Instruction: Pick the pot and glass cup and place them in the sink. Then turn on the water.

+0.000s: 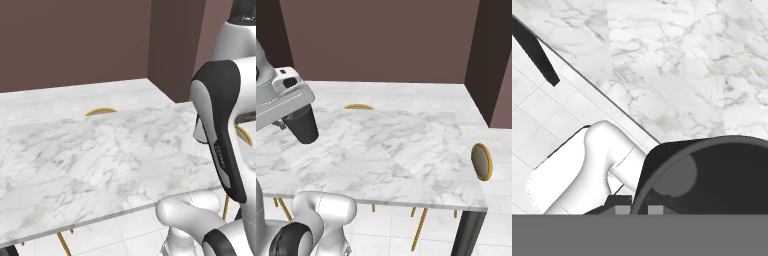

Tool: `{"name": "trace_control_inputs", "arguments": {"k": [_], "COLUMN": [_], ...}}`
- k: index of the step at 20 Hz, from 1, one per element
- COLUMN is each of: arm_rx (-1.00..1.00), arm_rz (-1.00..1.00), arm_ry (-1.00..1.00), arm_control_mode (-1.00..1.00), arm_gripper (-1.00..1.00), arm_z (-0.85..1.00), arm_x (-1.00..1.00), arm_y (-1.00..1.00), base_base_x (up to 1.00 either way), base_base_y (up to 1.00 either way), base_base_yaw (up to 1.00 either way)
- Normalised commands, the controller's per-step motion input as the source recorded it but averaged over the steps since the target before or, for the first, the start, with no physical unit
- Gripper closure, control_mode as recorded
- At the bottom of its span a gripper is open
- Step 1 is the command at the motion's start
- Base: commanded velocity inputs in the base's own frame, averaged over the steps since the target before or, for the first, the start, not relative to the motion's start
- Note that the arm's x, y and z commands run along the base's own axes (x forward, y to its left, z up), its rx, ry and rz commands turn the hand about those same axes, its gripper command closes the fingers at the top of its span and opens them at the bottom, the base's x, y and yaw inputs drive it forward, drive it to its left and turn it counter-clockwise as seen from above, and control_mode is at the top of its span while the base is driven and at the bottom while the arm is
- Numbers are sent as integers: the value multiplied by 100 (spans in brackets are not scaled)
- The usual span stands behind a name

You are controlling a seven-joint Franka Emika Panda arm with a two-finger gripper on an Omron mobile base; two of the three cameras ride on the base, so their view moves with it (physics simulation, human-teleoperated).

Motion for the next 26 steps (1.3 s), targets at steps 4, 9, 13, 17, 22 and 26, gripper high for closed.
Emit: {"name": "trace_control_inputs", "arguments": {"k": [4, 9, 13, 17, 22, 26], "arm_rx": [0, 0, 0, 0, 0, 0], "arm_rz": [1, 1, 0, 0, 0, 0], "arm_ry": [0, 0, 0, 0, 0, 0], "arm_control_mode": [-100, -100, -100, -100, 100, 100], "arm_gripper": [100, 100, 100, 100, 100, 100], "arm_z": [0, 0, 0, 0, 0, 0], "arm_x": [0, 0, 0, 0, 0, 0], "arm_y": [0, 0, 1, 1, 0, 0], "base_base_x": [0, 0, 0, 0, -2, -8], "base_base_y": [0, 0, 0, 0, -9, -49], "base_base_yaw": [0, 0, 0, 0, 0, 0]}}
